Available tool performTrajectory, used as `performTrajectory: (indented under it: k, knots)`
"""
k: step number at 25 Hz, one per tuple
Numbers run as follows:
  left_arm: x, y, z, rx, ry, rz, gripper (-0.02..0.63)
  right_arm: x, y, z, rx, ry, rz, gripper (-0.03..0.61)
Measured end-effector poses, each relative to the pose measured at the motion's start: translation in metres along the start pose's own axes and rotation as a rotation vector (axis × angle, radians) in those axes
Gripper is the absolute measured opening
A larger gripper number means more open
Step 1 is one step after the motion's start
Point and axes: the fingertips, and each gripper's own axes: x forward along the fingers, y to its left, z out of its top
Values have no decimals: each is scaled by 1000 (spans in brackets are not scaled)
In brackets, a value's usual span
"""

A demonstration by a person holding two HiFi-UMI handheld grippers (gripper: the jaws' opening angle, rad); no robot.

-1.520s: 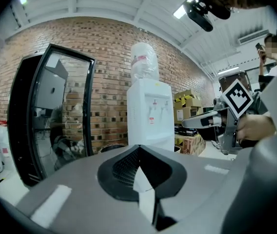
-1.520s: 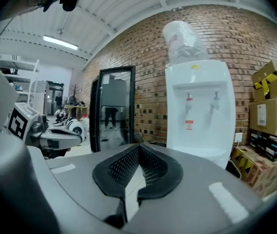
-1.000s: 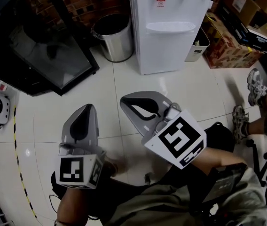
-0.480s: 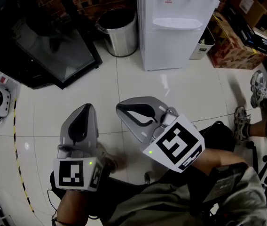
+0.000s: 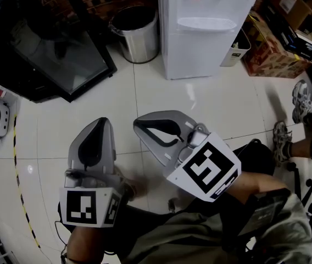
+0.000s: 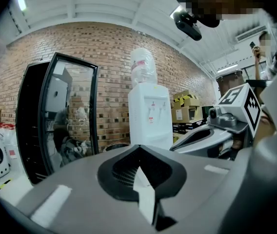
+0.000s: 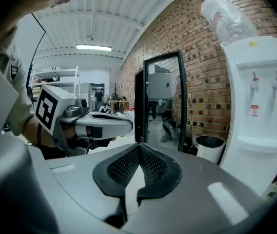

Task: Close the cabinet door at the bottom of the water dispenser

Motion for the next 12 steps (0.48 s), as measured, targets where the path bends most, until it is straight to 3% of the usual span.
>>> performTrajectory:
  k: [3,12]
  knots:
    - [-1,-2,-4,-14,29,-7,2,2,2,-1,2,3,14,0]
    - [2,1,-1,-8,5,-1,2,6,5,-2,3,12,34,0]
